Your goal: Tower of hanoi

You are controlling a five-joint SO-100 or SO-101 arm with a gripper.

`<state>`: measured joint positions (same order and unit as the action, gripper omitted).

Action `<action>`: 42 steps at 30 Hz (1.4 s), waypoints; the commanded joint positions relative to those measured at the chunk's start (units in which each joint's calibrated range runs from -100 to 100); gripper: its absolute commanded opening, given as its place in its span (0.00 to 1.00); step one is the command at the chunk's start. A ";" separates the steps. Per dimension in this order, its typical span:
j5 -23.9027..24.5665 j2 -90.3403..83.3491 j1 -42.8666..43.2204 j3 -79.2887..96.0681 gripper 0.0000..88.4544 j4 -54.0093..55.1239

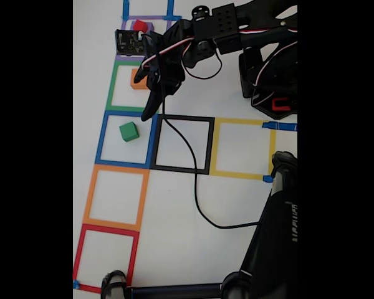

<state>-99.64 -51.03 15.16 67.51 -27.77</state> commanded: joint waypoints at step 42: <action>-0.36 67.79 4.60 6.22 0.41 90.93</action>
<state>-99.64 15.41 18.78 76.01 60.66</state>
